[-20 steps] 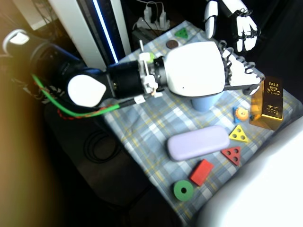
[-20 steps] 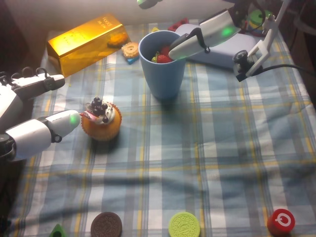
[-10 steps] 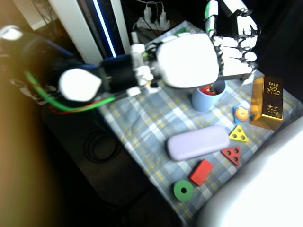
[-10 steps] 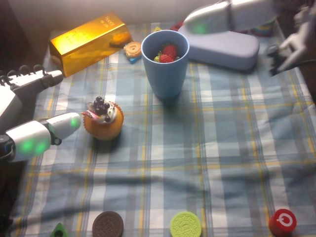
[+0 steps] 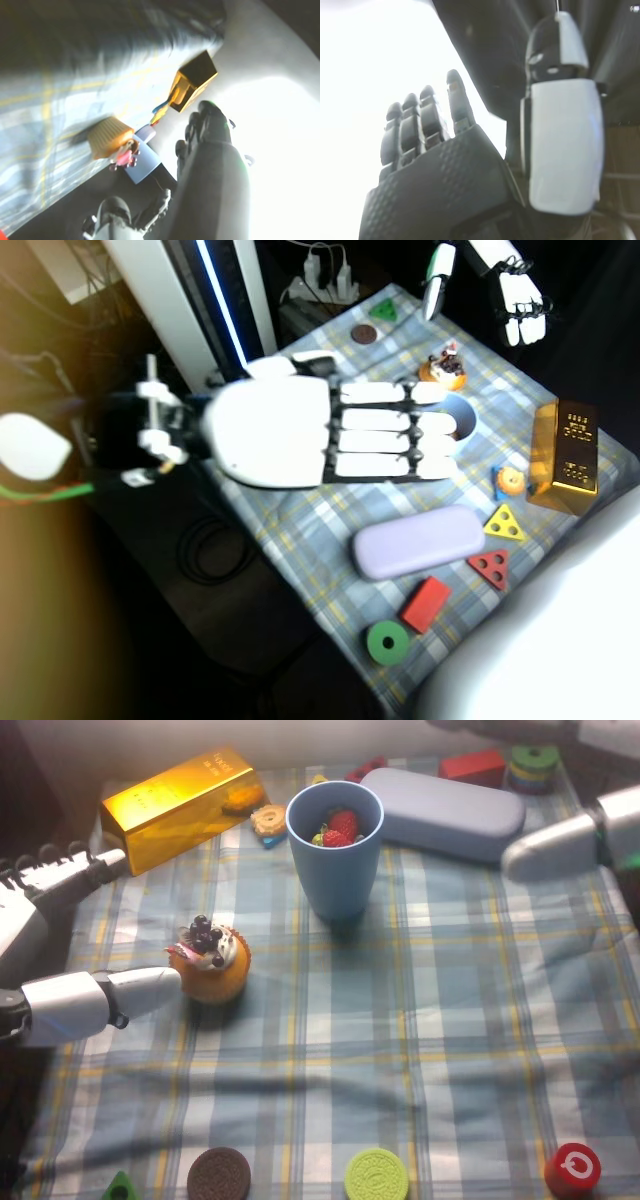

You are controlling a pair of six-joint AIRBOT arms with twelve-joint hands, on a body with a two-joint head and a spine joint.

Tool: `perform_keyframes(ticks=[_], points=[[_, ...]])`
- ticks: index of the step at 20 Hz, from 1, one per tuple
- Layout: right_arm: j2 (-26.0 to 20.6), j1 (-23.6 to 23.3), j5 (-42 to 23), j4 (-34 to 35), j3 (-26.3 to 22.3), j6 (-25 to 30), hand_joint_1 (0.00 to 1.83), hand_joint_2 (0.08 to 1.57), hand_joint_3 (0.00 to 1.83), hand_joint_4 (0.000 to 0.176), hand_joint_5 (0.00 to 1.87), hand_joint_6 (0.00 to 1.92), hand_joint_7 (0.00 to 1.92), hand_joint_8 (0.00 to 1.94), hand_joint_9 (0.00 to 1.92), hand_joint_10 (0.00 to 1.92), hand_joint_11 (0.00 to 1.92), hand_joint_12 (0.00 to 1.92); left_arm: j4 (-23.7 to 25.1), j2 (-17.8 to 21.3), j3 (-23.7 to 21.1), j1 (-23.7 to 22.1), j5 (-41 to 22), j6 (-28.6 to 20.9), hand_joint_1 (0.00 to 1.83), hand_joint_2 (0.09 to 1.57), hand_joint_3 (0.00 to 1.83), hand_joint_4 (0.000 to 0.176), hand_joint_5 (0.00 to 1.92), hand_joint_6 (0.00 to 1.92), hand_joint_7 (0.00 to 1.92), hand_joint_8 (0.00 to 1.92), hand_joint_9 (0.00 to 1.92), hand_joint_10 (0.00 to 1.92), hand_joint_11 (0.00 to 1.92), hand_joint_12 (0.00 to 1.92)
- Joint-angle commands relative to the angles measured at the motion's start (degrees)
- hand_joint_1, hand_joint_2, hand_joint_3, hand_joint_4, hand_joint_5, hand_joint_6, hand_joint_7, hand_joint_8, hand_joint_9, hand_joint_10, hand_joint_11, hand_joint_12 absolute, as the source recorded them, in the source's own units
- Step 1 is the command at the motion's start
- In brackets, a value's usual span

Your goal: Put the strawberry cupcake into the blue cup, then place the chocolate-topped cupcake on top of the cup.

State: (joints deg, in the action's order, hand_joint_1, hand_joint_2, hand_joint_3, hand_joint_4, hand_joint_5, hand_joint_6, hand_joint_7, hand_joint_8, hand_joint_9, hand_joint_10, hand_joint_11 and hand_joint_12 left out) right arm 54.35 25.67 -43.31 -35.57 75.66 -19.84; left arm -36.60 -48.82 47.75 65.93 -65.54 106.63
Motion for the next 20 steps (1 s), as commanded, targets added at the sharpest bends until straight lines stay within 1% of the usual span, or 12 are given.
perform_keyframes(ticks=[1,3,4,5,6,9,11,13,14,16,18,20], points=[[-1.9,0.2,-5.3,4.9,-1.1,-0.8,0.00,0.89,0.00,0.111,0.00,0.00,0.00,0.00,0.00,0.00,0.00,0.00,2.3,-0.8,0.4,-0.8,-5.5,-0.3,0.54,0.80,0.00,0.133,0.20,0.00,0.16,0.00,0.13,0.00,0.00,0.26],[-5.0,3.0,-5.7,7.0,-3.7,-1.4,0.00,0.90,0.00,0.078,0.00,0.00,0.00,0.00,0.00,0.00,0.00,0.00,3.0,-2.0,1.2,-1.7,-4.8,-0.3,0.52,0.82,0.01,0.119,0.15,0.00,0.13,0.00,0.05,0.01,0.00,0.02],[-5.8,4.4,-6.0,8.0,-4.4,-1.6,0.00,0.90,0.00,0.078,0.00,0.00,0.00,0.00,0.00,0.00,0.00,0.00,3.2,-2.3,1.5,-2.0,-4.5,-0.3,0.52,0.82,0.01,0.119,0.15,0.00,0.13,0.00,0.05,0.01,0.00,0.02],[-6.9,7.4,-6.8,10.5,-5.4,-2.4,0.00,0.87,0.00,0.060,0.00,0.00,0.05,0.02,0.00,0.00,0.00,0.00,3.5,-3.1,2.1,-2.7,-3.4,-0.3,0.59,0.82,0.00,0.079,0.20,0.02,0.17,0.01,0.08,0.02,0.03,0.01],[-7.8,10.7,-8.3,13.7,-6.5,-3.9,0.00,0.88,0.00,0.034,0.00,0.00,0.05,0.02,0.00,0.00,0.00,0.00,3.7,-3.9,2.8,-3.3,-2.1,-0.3,0.61,0.81,0.00,0.083,0.20,0.01,0.15,0.00,0.08,0.01,0.02,0.01],[-9.7,16.3,-11.2,19.5,-9.1,-9.3,0.00,0.87,0.00,0.019,0.00,0.00,0.03,0.00,0.00,0.00,0.00,0.00,3.7,-5.3,4.2,-3.9,0.2,-0.3,0.66,0.82,0.00,0.099,0.20,0.01,0.16,0.01,0.12,0.02,0.06,0.03],[-10.4,17.7,-11.7,20.4,-10.9,-11.7,0.00,0.87,0.00,0.017,0.00,0.00,0.03,0.00,0.00,0.00,0.00,0.00,3.5,-6.0,5.5,-4.3,2.1,-0.3,0.70,0.81,0.00,0.094,0.26,0.01,0.21,0.00,0.17,0.02,0.11,0.07],[-10.5,18.5,-11.7,20.4,-11.5,-12.3,0.01,0.86,0.00,0.032,0.00,0.00,0.03,0.00,0.00,0.00,0.00,0.00,3.3,-6.7,6.7,-4.7,3.5,-0.3,0.77,0.81,0.00,0.097,0.28,0.01,0.24,0.01,0.24,0.00,0.12,0.23],[-10.4,18.8,-11.8,20.4,-11.6,-12.3,0.01,0.87,0.00,0.019,0.00,0.00,0.02,0.00,0.00,0.00,0.00,0.00,3.3,-7.0,7.0,-4.8,3.8,-0.3,0.84,0.78,0.01,0.114,0.34,0.01,0.27,0.00,0.27,0.00,0.07,0.42],[-10.2,19.6,-12.3,20.6,-11.6,-12.3,0.03,0.87,0.00,0.019,0.00,0.00,0.02,0.00,0.00,0.00,0.00,0.00,2.8,-7.8,7.9,-4.9,4.4,-0.3,0.85,0.79,0.01,0.115,0.34,0.00,0.27,0.00,0.28,0.00,0.07,0.43],[-10.1,19.9,-12.6,20.7,-11.8,-12.3,0.02,0.87,0.00,0.000,0.00,0.00,0.02,0.00,0.00,0.00,0.00,0.00,2.5,-8.6,8.9,-5.3,5.3,-0.3,0.84,0.80,0.01,0.141,0.36,0.01,0.29,0.01,0.29,0.01,0.07,0.43],[-10.3,20.6,-13.2,20.9,-12.1,-12.3,0.00,0.87,0.00,0.022,0.00,0.00,0.04,0.01,0.00,0.00,0.00,0.00,2.2,-9.2,9.6,-5.7,5.9,-0.3,0.87,0.82,0.00,0.141,0.41,0.01,0.29,0.00,0.30,0.00,0.04,0.55]])
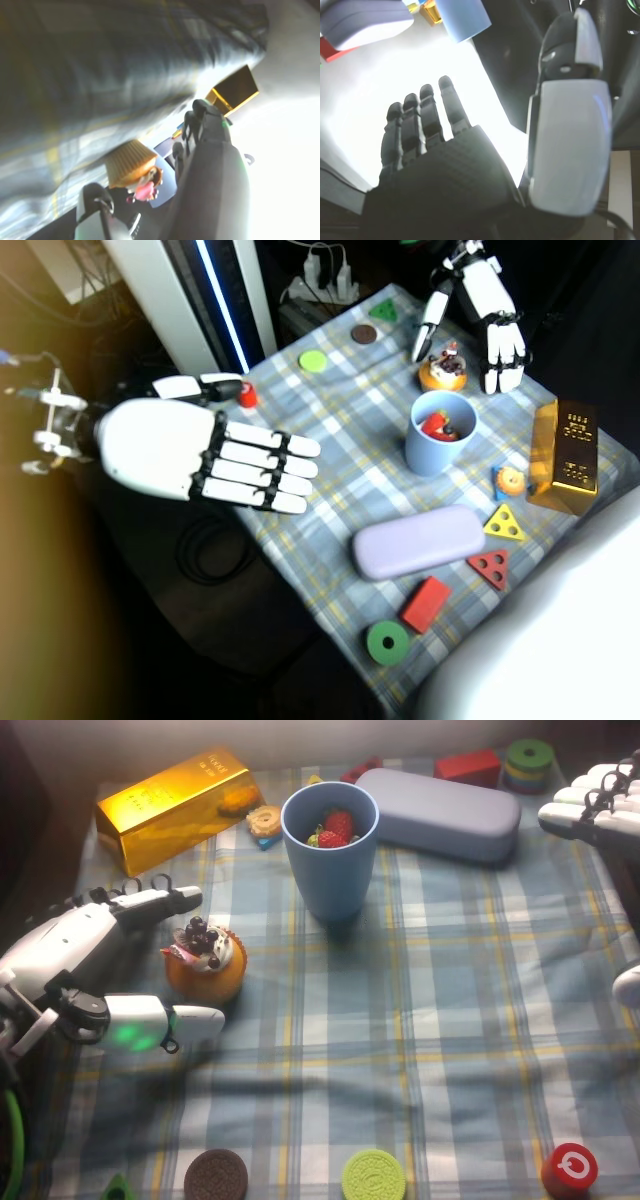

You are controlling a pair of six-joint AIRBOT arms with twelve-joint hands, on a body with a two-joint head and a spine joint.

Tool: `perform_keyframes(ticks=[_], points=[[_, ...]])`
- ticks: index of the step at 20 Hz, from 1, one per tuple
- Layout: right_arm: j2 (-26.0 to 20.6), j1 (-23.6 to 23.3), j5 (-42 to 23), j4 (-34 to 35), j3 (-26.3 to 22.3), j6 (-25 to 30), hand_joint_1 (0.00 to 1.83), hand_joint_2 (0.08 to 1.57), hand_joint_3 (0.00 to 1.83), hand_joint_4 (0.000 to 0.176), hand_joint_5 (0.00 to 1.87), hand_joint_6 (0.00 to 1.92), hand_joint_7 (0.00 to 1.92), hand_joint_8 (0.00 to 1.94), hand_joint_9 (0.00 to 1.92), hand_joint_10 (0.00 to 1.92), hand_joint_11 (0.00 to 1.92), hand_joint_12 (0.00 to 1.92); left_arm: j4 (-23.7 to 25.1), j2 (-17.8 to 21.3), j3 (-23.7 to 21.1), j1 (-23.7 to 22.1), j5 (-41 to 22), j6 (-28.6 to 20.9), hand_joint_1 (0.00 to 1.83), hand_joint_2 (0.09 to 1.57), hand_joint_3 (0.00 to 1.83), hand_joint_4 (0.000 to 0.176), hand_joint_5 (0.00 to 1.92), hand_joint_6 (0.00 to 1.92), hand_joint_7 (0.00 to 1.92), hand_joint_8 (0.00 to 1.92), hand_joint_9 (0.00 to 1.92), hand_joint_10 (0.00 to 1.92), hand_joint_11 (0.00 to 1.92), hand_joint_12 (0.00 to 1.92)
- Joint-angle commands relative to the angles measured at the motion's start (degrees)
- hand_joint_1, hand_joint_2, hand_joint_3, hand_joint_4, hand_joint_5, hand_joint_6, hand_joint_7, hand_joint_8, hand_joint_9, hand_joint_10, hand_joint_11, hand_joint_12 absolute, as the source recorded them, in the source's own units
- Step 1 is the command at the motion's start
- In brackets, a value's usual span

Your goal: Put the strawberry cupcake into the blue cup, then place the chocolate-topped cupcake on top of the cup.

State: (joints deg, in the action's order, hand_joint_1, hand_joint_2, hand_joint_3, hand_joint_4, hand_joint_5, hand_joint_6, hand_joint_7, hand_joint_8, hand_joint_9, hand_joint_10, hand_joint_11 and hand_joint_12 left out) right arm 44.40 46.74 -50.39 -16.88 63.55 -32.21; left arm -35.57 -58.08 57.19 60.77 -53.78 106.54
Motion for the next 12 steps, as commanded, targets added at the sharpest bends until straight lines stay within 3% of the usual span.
perform_keyframes(ticks=[1,2,3,4,6,9,12], points=[[-0.4,-0.1,-6.4,2.4,-0.1,0.1,0.00,0.87,0.00,0.023,0.00,0.00,0.04,0.01,0.00,0.00,0.00,0.00,1.2,-0.2,0.5,-0.8,-5.6,-0.2,0.87,0.81,0.00,0.141,0.42,0.00,0.29,0.00,0.30,0.00,0.01,0.65],[-0.5,0.4,-6.8,2.7,-0.3,0.1,0.00,0.86,0.00,0.024,0.00,0.00,0.04,0.01,0.00,0.00,0.00,0.00,1.2,-0.5,0.8,-1.2,-5.3,-0.2,0.85,0.81,0.00,0.133,0.45,0.00,0.31,0.00,0.32,0.00,0.01,0.72],[-0.5,0.8,-7.2,2.9,-0.3,0.1,0.00,0.87,0.00,0.012,0.00,0.00,0.05,0.01,0.00,0.00,0.00,0.00,1.2,-0.8,1.1,-1.5,-5.2,-0.2,0.87,0.80,0.00,0.118,0.48,0.01,0.32,0.00,0.34,0.01,0.04,0.75],[-0.5,1.0,-7.3,3.0,-0.3,0.1,0.00,0.87,0.00,0.019,0.00,0.00,0.05,0.01,0.00,0.00,0.00,0.00,1.2,-1.1,1.3,-1.8,-5.0,-0.2,0.87,0.79,0.00,0.106,0.50,0.02,0.32,0.00,0.34,0.01,0.04,0.75],[-0.4,1.0,-7.4,3.0,-0.3,0.1,0.00,0.87,0.00,0.002,0.00,0.00,0.07,0.01,0.01,0.00,0.00,0.00,1.2,-1.5,1.7,-2.0,-4.6,-0.2,0.88,0.79,0.00,0.095,0.57,0.01,0.32,0.00,0.33,0.00,0.03,0.75],[-0.3,1.1,-7.5,3.0,-0.4,0.1,0.00,0.87,0.00,0.008,0.00,0.00,0.08,0.02,0.01,0.00,0.00,0.00,1.0,-2.0,2.0,-2.1,-4.7,-0.2,0.87,0.83,0.00,0.076,0.75,0.01,0.33,0.00,0.31,0.00,0.00,0.70],[-0.2,1.3,-7.5,3.2,-0.4,0.1,0.01,0.88,0.01,0.018,0.00,0.00,0.08,0.01,0.00,0.00,0.00,0.00,1.0,-2.0,2.0,-2.2,-4.7,-0.3,0.90,0.85,0.00,0.083,0.89,0.01,0.36,0.00,0.34,0.00,0.01,0.76]])
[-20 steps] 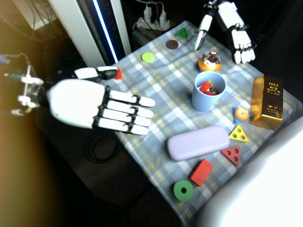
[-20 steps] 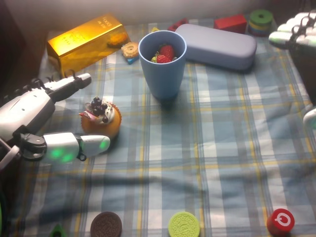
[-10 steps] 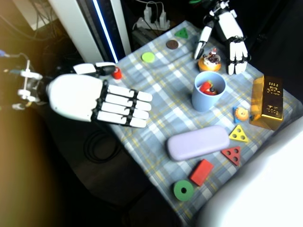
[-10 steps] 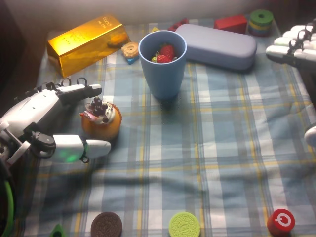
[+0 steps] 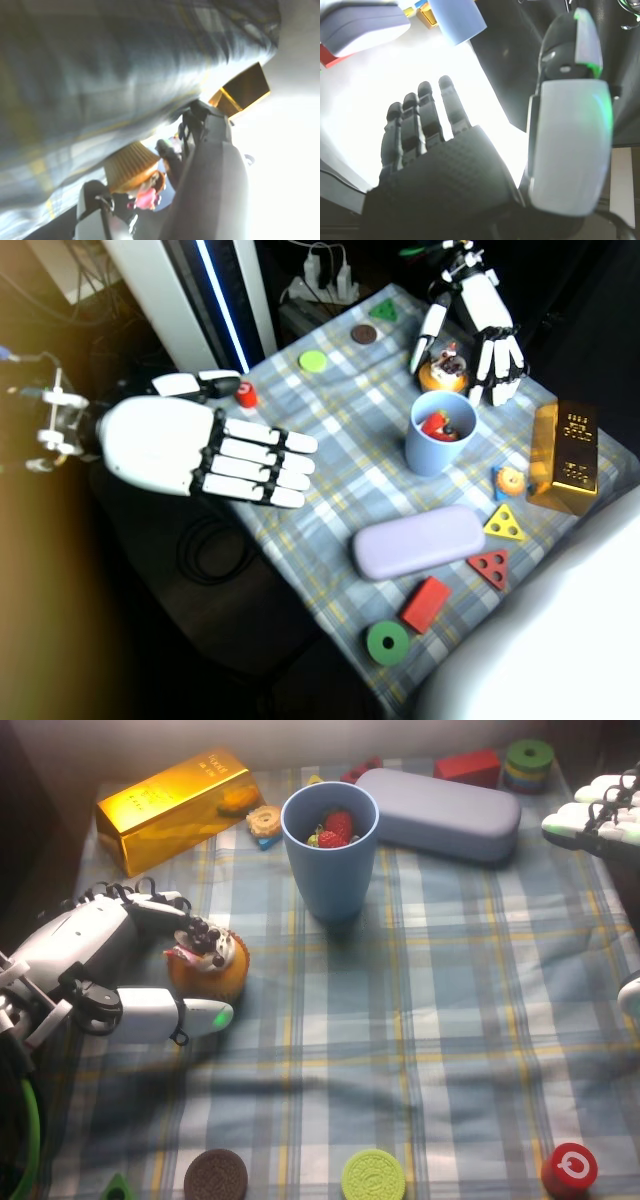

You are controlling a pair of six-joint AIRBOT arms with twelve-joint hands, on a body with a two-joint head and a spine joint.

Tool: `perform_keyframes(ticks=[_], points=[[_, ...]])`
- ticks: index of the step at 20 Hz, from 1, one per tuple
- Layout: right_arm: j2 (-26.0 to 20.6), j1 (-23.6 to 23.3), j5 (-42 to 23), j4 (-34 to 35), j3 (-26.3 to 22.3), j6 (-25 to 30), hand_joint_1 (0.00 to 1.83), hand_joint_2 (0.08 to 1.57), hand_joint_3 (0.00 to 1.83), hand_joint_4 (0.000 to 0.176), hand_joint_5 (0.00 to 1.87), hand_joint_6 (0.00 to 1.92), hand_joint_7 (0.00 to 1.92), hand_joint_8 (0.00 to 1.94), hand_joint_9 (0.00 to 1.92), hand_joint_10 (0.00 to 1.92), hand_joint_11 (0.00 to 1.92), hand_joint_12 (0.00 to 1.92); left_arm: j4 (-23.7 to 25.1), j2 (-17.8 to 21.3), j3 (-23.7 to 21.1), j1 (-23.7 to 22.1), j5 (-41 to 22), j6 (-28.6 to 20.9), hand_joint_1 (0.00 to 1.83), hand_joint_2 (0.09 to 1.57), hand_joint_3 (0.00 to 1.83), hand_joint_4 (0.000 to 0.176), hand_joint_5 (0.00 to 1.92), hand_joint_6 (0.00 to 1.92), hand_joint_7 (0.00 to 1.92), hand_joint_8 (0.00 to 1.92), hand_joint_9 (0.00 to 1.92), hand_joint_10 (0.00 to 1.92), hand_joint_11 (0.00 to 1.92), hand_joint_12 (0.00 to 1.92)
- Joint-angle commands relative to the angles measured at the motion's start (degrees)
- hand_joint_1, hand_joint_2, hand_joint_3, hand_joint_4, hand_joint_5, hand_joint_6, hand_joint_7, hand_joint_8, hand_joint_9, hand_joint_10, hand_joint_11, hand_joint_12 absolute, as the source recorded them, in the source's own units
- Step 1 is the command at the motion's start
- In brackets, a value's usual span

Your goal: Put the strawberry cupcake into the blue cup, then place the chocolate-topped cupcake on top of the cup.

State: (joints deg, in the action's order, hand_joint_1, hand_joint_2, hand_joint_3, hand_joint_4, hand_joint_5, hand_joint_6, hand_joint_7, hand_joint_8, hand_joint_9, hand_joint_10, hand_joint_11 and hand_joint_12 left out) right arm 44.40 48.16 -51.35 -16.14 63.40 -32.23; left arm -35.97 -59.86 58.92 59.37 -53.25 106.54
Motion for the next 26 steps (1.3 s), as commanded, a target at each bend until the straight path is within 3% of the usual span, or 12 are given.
perform_keyframes(ticks=[1,2,3,5,9,11,16,21,22,23,24,26], points=[[-0.2,0.1,-6.5,2.6,-0.2,0.1,0.02,0.89,0.01,0.016,0.00,0.00,0.08,0.01,0.00,0.00,0.00,0.00,1.4,-0.2,0.2,-0.8,-5.4,-0.4,0.95,0.88,0.00,0.061,0.99,0.01,0.41,0.01,0.36,0.00,0.03,0.80],[-0.1,0.2,-6.5,2.8,-0.2,0.1,0.02,0.89,0.01,0.016,0.00,0.00,0.08,0.01,0.00,0.00,0.00,0.00,1.5,0.1,0.0,-0.9,-5.8,-0.7,0.95,0.88,0.00,0.061,0.99,0.01,0.41,0.01,0.36,0.00,0.03,0.80],[-0.1,0.4,-6.5,3.0,-0.2,0.1,0.03,0.89,0.01,0.017,0.00,0.00,0.08,0.01,0.00,0.00,0.00,0.00,1.7,0.4,-0.3,-1.0,-6.3,-1.0,1.06,0.98,0.00,0.156,1.23,0.36,0.43,0.00,0.35,0.00,0.06,0.68],[0.0,0.7,-6.5,3.2,-0.2,0.1,0.06,0.89,0.00,0.021,0.00,0.00,0.08,0.01,0.00,0.00,0.00,0.00,2.3,1.4,-1.2,-1.4,-7.4,-1.1,1.07,1.02,0.00,0.175,1.16,0.66,0.45,0.00,0.37,0.00,0.10,0.66],[0.1,1.2,-6.5,3.8,-0.2,0.1,0.07,0.90,0.01,0.050,0.00,0.00,0.08,0.01,0.00,0.00,0.00,0.00,4.1,3.9,-2.9,-2.9,-9.3,-1.1,1.04,1.07,0.00,0.176,1.04,0.87,0.35,0.00,0.25,0.00,0.01,0.50],[0.3,1.4,-6.5,4.0,-0.1,0.1,0.06,0.91,0.01,0.055,0.00,0.00,0.09,0.01,0.01,0.00,0.00,0.00,4.5,4.8,-3.1,-3.8,-10.0,-1.1,1.03,1.08,0.00,0.176,1.02,0.90,0.37,0.00,0.29,0.00,0.00,0.63],[0.5,1.8,-6.8,4.5,-0.1,0.1,0.03,0.93,0.01,0.052,0.00,0.00,0.09,0.00,0.03,0.01,0.00,0.00,7.0,5.7,-2.3,-9.0,-9.9,-1.1,1.03,1.08,0.00,0.176,1.02,0.90,0.39,0.00,0.26,0.00,0.00,0.56],[0.7,2.3,-7.3,4.8,0.0,0.1,0.02,0.93,0.00,0.053,0.00,0.00,0.08,0.00,0.04,0.01,0.02,0.01,11.2,2.9,1.6,-16.3,-5.5,-1.0,1.05,1.06,0.00,0.176,1.07,0.83,0.38,0.00,0.30,0.00,0.01,0.77],[0.7,2.3,-7.4,4.8,0.0,0.1,0.01,0.92,0.00,0.060,0.00,0.00,0.08,0.00,0.03,0.01,0.01,0.00,11.9,2.4,2.3,-17.6,-4.4,-1.0,1.06,1.06,0.00,0.161,1.07,0.82,0.39,0.00,0.32,0.01,0.00,0.81],[0.7,2.5,-7.5,4.9,0.0,0.1,0.02,0.92,0.00,0.067,0.00,0.00,0.08,0.00,0.03,0.00,0.00,0.00,12.9,1.8,3.1,-18.9,-2.9,-1.0,1.10,1.05,0.00,0.091,1.11,0.75,0.41,0.00,0.35,0.01,0.02,0.86],[0.7,2.7,-7.7,5.1,0.0,0.1,0.02,0.92,0.00,0.065,0.00,0.00,0.08,0.00,0.02,0.00,0.00,0.00,14.0,1.1,4.0,-20.5,-1.3,-1.0,1.13,0.96,0.00,0.061,0.96,0.28,0.39,0.01,0.35,0.00,0.01,0.87],[0.7,3.1,-8.1,5.4,0.0,0.1,0.02,0.93,0.00,0.051,0.00,0.00,0.07,0.00,0.02,0.00,0.02,0.01,15.5,-0.1,5.1,-22.6,-0.3,-1.0,1.15,0.92,0.00,0.094,0.98,0.02,0.40,0.00,0.38,0.00,0.05,0.84]])
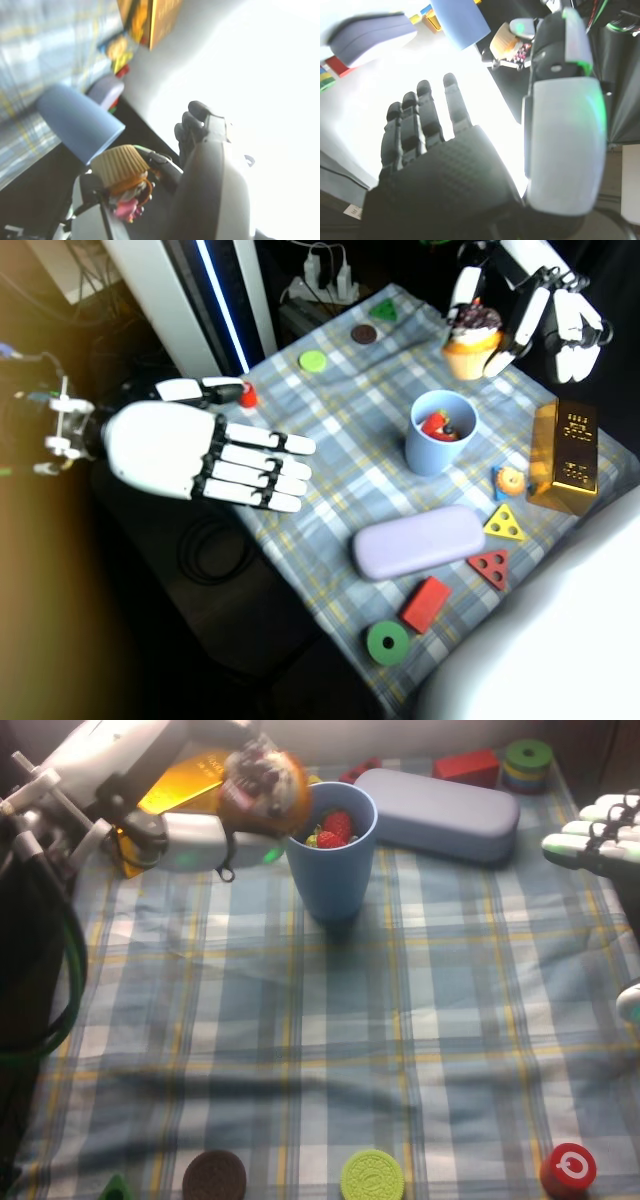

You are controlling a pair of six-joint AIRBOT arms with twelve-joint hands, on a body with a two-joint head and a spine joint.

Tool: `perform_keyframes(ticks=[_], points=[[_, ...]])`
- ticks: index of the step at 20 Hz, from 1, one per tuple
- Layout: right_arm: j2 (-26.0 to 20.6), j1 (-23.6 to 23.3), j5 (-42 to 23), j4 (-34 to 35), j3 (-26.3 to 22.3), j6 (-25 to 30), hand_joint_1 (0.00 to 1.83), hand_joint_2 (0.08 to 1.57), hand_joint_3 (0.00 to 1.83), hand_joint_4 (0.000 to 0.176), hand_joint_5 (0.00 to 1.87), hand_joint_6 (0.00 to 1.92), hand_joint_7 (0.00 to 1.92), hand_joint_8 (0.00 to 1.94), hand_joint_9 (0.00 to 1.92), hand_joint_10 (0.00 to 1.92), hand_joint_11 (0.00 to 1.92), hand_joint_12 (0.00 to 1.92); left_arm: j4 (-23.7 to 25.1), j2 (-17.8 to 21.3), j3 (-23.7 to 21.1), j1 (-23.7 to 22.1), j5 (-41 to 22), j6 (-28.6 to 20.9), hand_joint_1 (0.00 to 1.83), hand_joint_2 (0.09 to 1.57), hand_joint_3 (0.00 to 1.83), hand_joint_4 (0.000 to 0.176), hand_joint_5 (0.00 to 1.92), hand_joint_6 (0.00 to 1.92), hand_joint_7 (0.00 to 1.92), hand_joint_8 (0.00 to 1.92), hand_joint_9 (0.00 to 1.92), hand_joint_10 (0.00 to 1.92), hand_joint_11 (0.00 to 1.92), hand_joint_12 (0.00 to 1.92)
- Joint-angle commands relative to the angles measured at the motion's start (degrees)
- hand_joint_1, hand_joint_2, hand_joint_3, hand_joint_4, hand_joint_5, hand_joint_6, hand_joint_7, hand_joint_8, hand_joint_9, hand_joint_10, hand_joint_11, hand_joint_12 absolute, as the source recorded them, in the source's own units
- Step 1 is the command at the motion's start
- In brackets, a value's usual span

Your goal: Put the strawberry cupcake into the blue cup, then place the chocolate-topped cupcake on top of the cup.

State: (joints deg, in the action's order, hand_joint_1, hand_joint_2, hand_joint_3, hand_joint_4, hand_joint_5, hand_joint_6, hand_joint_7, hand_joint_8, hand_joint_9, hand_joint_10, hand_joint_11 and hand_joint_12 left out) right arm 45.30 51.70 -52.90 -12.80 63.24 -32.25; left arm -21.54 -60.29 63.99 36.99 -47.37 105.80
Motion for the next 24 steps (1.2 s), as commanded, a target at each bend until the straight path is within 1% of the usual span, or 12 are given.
perform_keyframes(ticks=[1,3,5,6,7,9,10,12,16,19,21,24], points=[[-0.1,-0.1,-6.8,2.4,0.2,0.1,0.03,0.93,0.00,0.059,0.00,0.00,0.06,0.00,0.01,0.00,0.03,0.02,1.6,-0.6,0.6,-1.2,-6.0,-0.3,1.17,0.91,0.00,0.106,0.98,0.01,0.41,0.01,0.39,0.00,0.07,0.84],[-0.1,0.5,-7.3,2.8,0.2,0.1,0.03,0.93,0.00,0.071,0.00,0.00,0.06,0.00,0.00,0.00,0.03,0.02,2.4,-2.3,1.8,-2.4,-5.3,-0.3,1.12,0.89,0.00,0.072,1.00,0.00,0.41,0.00,0.40,0.00,0.18,0.72],[0.0,0.8,-7.7,3.0,0.2,0.1,0.03,0.93,0.00,0.066,0.00,0.00,0.06,0.00,0.01,0.00,0.03,0.02,2.6,-3.9,3.3,-3.3,-4.1,-0.3,1.06,0.90,0.00,0.112,1.03,0.00,0.41,0.00,0.37,0.00,0.20,0.53],[0.1,0.9,-7.8,3.0,0.3,0.1,0.03,0.94,0.00,0.065,0.00,0.00,0.06,0.00,0.02,0.01,0.04,0.03,2.6,-5.0,4.3,-3.7,-3.1,-0.3,0.98,0.91,0.01,0.163,1.00,0.00,0.40,0.00,0.35,0.00,0.19,0.52],[0.0,0.9,-7.8,3.0,0.3,0.1,0.02,0.95,0.01,0.071,0.00,0.00,0.06,0.00,0.02,0.01,0.03,0.02,2.6,-5.6,4.8,-3.9,-2.8,-0.3,0.99,0.91,0.01,0.165,0.98,0.00,0.38,0.00,0.34,0.00,0.16,0.50],[0.1,1.1,-8.0,3.2,0.3,0.1,0.02,0.95,0.00,0.068,0.00,0.00,0.07,0.00,0.03,0.01,0.04,0.04,2.4,-6.8,5.6,-4.0,-2.8,-0.3,1.01,0.91,0.00,0.131,0.99,0.01,0.39,0.01,0.35,0.01,0.20,0.52],[0.2,1.2,-8.1,3.2,0.3,0.1,0.02,0.95,0.00,0.057,0.00,0.00,0.07,0.00,0.02,0.01,0.05,0.04,2.4,-7.1,5.9,-4.1,-2.6,-0.3,1.05,0.90,0.00,0.080,1.00,0.00,0.39,0.00,0.34,0.00,0.17,0.59],[0.2,1.4,-8.3,3.3,0.3,0.1,0.02,0.95,0.00,0.062,0.00,0.00,0.06,0.00,0.03,0.00,0.06,0.05,2.2,-7.4,6.3,-4.2,-2.0,-0.3,1.06,0.94,0.00,0.051,0.99,0.00,0.39,0.00,0.33,0.00,0.07,0.73],[0.3,1.7,-8.4,3.6,0.3,0.1,0.05,0.94,0.00,0.060,0.00,0.00,0.05,0.00,0.06,0.00,0.00,0.51,1.9,-7.3,6.6,-4.0,-1.2,-0.3,1.00,0.94,0.00,0.093,0.93,0.00,0.38,0.00,0.36,0.00,0.03,0.87],[0.3,1.9,-8.4,3.8,0.3,0.2,0.05,0.93,0.00,0.062,0.00,0.00,0.06,0.00,0.06,0.00,0.00,0.52,1.7,-7.1,6.6,-4.0,-1.1,-0.3,1.01,0.93,0.00,0.076,0.85,0.00,0.35,0.00,0.34,0.00,0.00,0.82],[0.4,1.9,-8.4,3.8,0.3,0.2,0.05,0.94,0.00,0.064,0.00,0.00,0.06,0.00,0.06,0.00,0.00,0.52,1.7,-7.2,6.6,-3.9,-1.0,-0.3,1.00,0.90,0.00,0.107,0.79,0.00,0.34,0.00,0.34,0.00,0.02,0.83],[0.4,2.0,-8.4,3.8,0.3,0.2,0.04,0.94,0.00,0.064,0.00,0.00,0.06,0.00,0.05,0.00,0.00,0.37,1.8,-7.2,6.5,-3.9,-0.8,-0.3,1.02,0.89,0.00,0.109,0.73,0.00,0.34,0.00,0.35,0.00,0.01,0.83]])
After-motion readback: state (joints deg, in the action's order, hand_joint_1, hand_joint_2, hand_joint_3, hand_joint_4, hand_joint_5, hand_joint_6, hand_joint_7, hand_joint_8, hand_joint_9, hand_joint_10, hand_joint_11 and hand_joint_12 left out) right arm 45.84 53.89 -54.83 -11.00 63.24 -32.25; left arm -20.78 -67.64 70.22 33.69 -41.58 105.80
